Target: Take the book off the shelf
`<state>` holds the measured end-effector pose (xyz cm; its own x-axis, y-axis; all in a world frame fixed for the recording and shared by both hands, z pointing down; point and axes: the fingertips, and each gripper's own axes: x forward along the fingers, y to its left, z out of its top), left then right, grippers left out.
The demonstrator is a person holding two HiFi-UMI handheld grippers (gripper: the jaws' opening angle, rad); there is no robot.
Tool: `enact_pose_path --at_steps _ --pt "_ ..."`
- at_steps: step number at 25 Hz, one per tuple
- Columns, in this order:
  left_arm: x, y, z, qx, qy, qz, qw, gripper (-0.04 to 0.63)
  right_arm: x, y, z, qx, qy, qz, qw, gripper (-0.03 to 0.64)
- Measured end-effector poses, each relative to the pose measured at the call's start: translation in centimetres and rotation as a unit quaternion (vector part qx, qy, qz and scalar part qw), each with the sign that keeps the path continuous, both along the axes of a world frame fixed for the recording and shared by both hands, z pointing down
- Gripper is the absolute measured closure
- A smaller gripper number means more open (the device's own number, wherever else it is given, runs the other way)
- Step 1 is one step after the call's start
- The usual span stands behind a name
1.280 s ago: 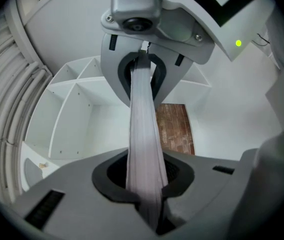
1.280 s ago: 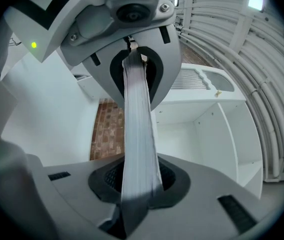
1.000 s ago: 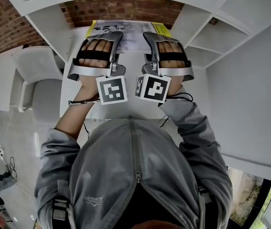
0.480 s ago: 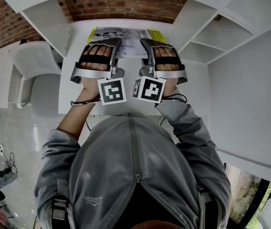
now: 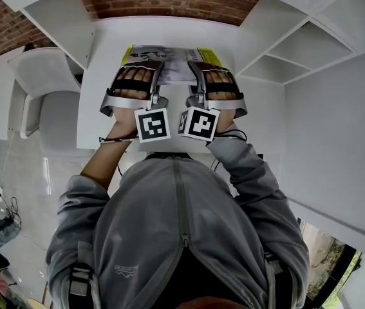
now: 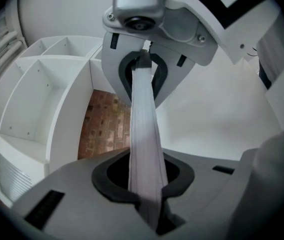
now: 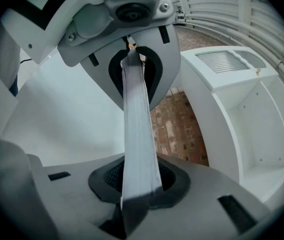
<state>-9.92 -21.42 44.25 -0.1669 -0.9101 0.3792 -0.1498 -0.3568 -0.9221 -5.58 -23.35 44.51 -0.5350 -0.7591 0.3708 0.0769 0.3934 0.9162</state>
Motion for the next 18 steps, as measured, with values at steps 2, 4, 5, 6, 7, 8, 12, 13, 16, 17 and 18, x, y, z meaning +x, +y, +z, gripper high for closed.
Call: enact_pose_path --at_steps 2,4,5,6,7,8,12,13,16,17,18 --pt "-0.2 -0.1 1.1 -0.009 0.004 -0.001 1.0 0.52 -0.2 -0.1 1.1 -0.01 0.003 -0.001 1.0 0.535" --pt "-0.3 -0.3 2.2 -0.018 0.011 -0.001 0.9998 0.52 -0.3 -0.2 2.3 -0.02 0.007 -0.002 1.0 0.535" --pt "-0.3 -0.3 2.8 -0.024 0.015 -0.002 0.9996 0.52 -0.4 -0.2 2.9 -0.025 0.009 -0.003 1.0 0.535" --pt "-0.4 -0.3 3.4 -0.029 0.017 -0.002 0.9994 0.52 -0.5 -0.2 3.5 -0.031 0.011 -0.004 0.999 0.535" --pt "-0.4 -0.3 3.9 -0.033 0.018 -0.003 0.9993 0.52 -0.6 -0.3 4.1 -0.037 0.012 -0.005 0.999 0.535" --pt "-0.5 -0.4 4.5 -0.037 0.019 -0.002 0.9991 0.52 -0.6 -0.3 4.7 -0.042 0.013 -0.006 0.999 0.535" --pt "-0.6 -0.4 6.7 -0.054 0.031 0.0 0.998 0.52 -0.9 -0.3 6.9 -0.057 0.02 -0.008 0.998 0.535" --pt "-0.6 -0.4 7.2 -0.059 0.034 0.0 0.9976 0.52 -0.9 -0.2 7.4 -0.063 0.022 -0.008 0.998 0.535" --pt "-0.6 -0.1 8.8 -0.073 0.038 0.0 0.9966 0.52 -0.9 0.0 9.0 -0.076 0.026 -0.007 0.997 0.535" --pt "-0.6 -0.1 9.3 -0.078 0.04 0.0 0.9961 0.52 -0.9 0.0 9.4 -0.079 0.028 -0.007 0.996 0.535" --pt "-0.5 -0.1 9.8 -0.083 0.043 0.001 0.9956 0.52 -0.9 0.0 9.9 -0.083 0.029 -0.006 0.996 0.535"
